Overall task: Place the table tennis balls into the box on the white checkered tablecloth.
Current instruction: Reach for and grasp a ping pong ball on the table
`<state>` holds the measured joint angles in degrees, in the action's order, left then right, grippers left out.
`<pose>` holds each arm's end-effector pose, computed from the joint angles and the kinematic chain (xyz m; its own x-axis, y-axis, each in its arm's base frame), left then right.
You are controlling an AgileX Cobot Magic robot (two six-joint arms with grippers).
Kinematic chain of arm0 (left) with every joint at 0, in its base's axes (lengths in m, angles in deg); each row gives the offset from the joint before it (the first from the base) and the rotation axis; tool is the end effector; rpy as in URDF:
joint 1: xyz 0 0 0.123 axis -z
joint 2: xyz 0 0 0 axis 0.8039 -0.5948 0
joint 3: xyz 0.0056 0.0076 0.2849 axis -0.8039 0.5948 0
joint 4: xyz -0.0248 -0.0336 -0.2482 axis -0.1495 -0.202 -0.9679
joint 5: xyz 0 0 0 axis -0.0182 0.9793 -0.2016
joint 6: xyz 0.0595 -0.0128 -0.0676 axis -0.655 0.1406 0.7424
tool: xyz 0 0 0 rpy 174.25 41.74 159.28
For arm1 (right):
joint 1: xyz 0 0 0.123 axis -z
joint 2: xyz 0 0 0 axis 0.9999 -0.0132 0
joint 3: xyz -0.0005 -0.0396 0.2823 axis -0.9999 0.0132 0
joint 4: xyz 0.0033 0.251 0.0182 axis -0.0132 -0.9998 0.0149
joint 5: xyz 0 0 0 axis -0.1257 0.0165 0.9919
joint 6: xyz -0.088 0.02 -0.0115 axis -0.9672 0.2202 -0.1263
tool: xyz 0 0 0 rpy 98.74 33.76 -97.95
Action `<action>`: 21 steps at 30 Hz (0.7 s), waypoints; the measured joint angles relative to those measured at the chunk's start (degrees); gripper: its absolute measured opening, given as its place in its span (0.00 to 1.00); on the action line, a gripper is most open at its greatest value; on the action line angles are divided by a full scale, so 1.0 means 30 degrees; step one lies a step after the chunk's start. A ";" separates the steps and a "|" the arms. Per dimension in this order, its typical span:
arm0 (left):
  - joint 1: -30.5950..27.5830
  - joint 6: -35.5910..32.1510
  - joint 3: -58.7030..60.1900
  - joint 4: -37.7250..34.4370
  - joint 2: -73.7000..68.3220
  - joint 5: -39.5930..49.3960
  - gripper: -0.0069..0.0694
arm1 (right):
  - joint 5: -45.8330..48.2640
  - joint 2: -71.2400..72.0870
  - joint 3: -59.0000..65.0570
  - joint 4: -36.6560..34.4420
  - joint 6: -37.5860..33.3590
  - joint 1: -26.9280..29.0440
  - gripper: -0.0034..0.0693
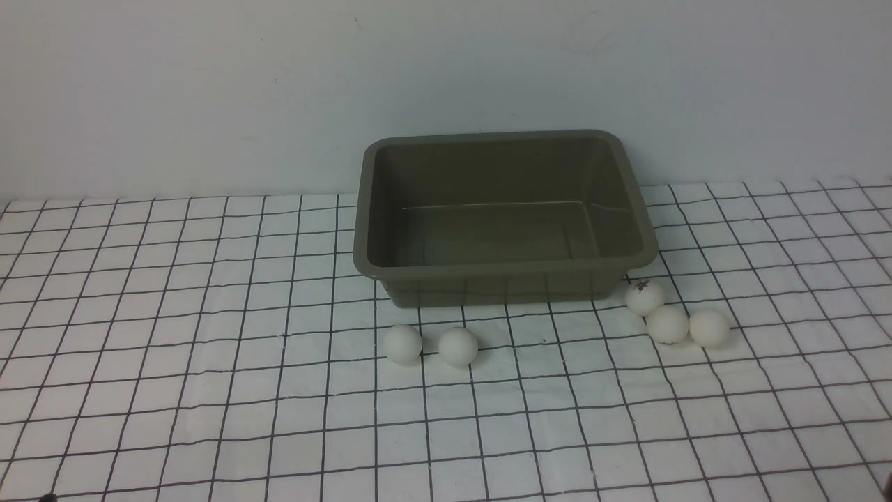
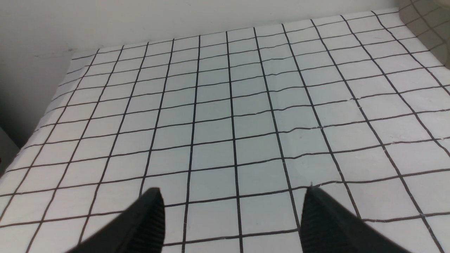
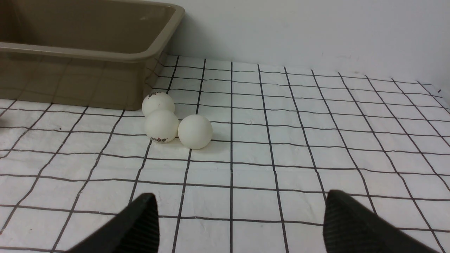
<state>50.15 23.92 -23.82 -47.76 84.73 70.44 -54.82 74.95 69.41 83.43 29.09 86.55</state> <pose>0.0525 0.0062 0.1715 -0.2961 0.0736 -0.9523 -0.0650 0.9932 0.0969 0.0515 0.0020 0.1716 -0.3106 -0.1003 -0.9452 -0.0693 0.9942 -0.0827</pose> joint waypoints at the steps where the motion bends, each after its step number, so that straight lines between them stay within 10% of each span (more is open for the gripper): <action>1: 0.0000 0.0000 0.0000 0.0000 0.0000 0.0000 0.70 | 0.0000 0.0000 0.0000 0.0000 0.0000 0.0000 0.83; 21: 0.0000 0.0000 0.0000 0.0000 0.0000 0.0000 0.70 | -0.0774 0.0000 -0.2350 -0.1677 0.2000 0.0000 0.83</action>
<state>50.15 23.92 -23.82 -47.76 84.73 70.44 -57.14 74.95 62.36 78.40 35.08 86.55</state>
